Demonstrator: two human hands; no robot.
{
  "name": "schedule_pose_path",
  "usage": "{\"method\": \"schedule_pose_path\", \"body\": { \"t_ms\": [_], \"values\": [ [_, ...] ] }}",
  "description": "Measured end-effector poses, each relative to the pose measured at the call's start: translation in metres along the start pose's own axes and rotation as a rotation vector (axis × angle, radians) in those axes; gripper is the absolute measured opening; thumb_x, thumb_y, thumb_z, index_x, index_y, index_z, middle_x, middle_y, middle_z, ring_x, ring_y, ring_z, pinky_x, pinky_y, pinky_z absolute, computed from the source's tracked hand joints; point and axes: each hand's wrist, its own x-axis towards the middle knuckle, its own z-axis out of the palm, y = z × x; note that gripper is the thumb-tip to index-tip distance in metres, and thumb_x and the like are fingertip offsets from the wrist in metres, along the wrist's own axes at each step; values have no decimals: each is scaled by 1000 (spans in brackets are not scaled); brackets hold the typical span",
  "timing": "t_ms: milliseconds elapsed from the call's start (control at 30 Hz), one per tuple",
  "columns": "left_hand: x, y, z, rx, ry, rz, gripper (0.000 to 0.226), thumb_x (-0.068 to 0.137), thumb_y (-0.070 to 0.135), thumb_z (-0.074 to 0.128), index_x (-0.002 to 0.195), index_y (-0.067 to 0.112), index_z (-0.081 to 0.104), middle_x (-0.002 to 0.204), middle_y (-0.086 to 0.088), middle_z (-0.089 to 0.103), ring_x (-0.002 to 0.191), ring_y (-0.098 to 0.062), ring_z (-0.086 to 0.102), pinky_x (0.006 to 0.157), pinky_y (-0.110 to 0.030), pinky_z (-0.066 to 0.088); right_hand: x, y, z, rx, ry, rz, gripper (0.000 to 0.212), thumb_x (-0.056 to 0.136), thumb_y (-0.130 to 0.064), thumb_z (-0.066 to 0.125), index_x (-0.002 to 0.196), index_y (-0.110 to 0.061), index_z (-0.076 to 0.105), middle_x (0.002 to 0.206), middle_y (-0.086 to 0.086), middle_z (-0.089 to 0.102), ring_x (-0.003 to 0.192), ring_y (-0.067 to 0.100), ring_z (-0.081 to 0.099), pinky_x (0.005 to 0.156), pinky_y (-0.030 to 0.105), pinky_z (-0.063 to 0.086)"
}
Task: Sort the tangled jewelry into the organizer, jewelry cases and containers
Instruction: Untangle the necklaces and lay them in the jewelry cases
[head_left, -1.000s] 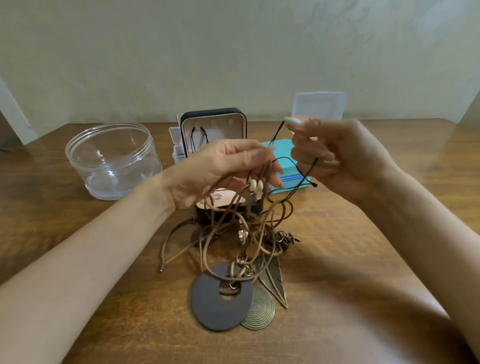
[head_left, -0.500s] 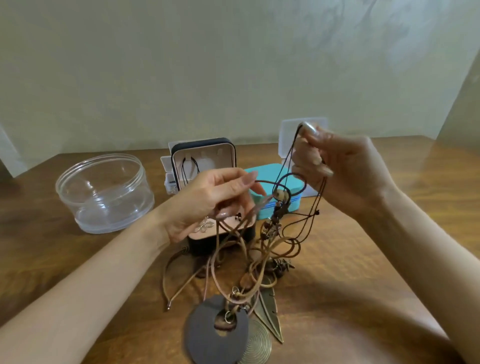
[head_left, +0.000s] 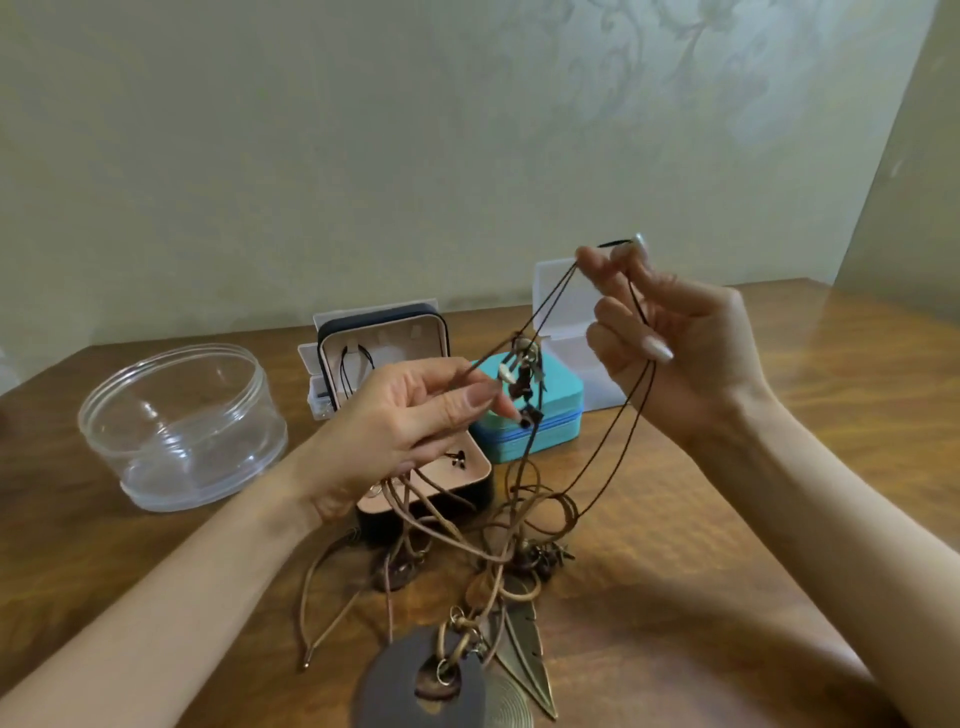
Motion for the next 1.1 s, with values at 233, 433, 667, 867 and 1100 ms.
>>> {"method": "schedule_pose_path", "body": {
  "t_ms": [233, 433, 667, 867, 1100],
  "values": [
    [2, -8, -1, -67, -12, 22, 17, 85, 29, 56, 81, 15, 66, 78, -3, 65, 74, -10, 64, 69, -21, 53, 1, -3, -6, 270, -97, 39, 17, 82, -13, 52, 75, -12, 66, 75, -1, 65, 63, 7, 55, 60, 17, 47],
    [2, -5, 0, -374, -70, -121, 15, 81, 17, 59, 92, 6, 58, 81, -14, 68, 55, -13, 59, 48, -17, 48, -1, -1, 0, -235, -228, 145, 20, 68, -23, 69, 79, -12, 55, 66, 1, 61, 61, 11, 53, 61, 19, 46],
    [4, -6, 0, -68, 24, -277, 28, 78, 33, 62, 95, 12, 63, 69, -7, 66, 42, -6, 30, 37, -11, 19, -3, 0, 6, -445, -168, 163, 7, 76, -16, 52, 72, -11, 50, 68, 1, 62, 69, 13, 56, 61, 20, 43],
    [6, -8, -3, -20, 40, -358, 28, 80, 34, 60, 84, 7, 67, 61, -3, 64, 37, -2, 38, 36, -8, 26, -1, 1, 4, -623, -62, 133, 7, 72, -18, 58, 65, -14, 58, 72, 0, 67, 55, 7, 40, 54, 18, 34],
    [5, -8, 0, -135, 54, -326, 23, 68, 25, 67, 85, 10, 62, 61, 4, 61, 42, -2, 33, 36, -10, 25, 1, 3, 4, -415, -137, 148, 6, 79, -16, 53, 79, -11, 51, 98, 9, 70, 62, 11, 58, 59, 18, 49]
  ]
}}
